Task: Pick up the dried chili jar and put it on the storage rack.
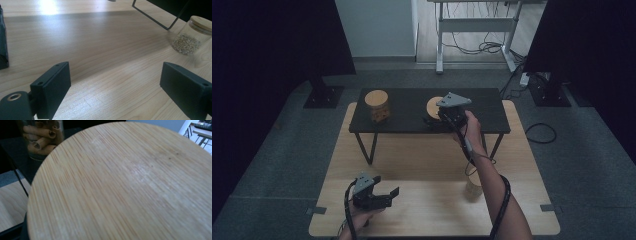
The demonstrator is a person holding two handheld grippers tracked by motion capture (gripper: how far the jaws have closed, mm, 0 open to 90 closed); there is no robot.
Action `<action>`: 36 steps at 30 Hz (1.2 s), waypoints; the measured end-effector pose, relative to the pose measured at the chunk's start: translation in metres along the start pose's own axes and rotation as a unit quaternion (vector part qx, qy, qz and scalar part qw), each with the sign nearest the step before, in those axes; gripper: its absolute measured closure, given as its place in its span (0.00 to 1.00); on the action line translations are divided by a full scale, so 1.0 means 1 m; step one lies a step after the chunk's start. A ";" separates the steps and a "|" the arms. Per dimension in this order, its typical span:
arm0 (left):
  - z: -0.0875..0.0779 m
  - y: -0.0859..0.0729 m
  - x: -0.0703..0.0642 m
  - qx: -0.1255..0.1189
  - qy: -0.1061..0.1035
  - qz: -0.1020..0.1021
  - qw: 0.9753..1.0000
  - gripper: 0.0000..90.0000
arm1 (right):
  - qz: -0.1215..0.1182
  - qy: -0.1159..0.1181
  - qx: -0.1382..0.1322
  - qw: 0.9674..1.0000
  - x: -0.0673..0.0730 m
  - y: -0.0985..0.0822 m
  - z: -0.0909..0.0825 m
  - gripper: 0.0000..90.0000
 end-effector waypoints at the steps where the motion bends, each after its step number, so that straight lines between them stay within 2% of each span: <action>1: 0.000 0.000 0.000 0.000 0.000 0.000 1.000 0.10 | 0.001 -0.001 0.001 1.000 -0.001 0.000 0.001 0.27; 15: 0.001 0.000 0.000 0.002 0.000 0.000 1.000 0.10 | 0.016 0.003 -0.003 1.000 -0.005 -0.002 0.009 0.27; 27: 0.001 0.000 0.001 0.002 0.001 -0.002 1.000 0.10 | 0.039 0.004 0.009 0.999 -0.008 0.001 0.014 0.27; 36: 0.001 -0.001 0.001 0.003 -0.003 -0.003 1.000 0.10 | 0.037 0.002 0.012 0.999 -0.008 0.002 0.015 0.26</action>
Point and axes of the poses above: each handheld gripper's, and its own axes: z roughly forward along the jaws, y roughly out of its top, x roughly to its left, the point moved 2 cm from there along z, roughly forward along the jaws, and after that the axes turned 7 degrees about -z, right-handed, at the moved point
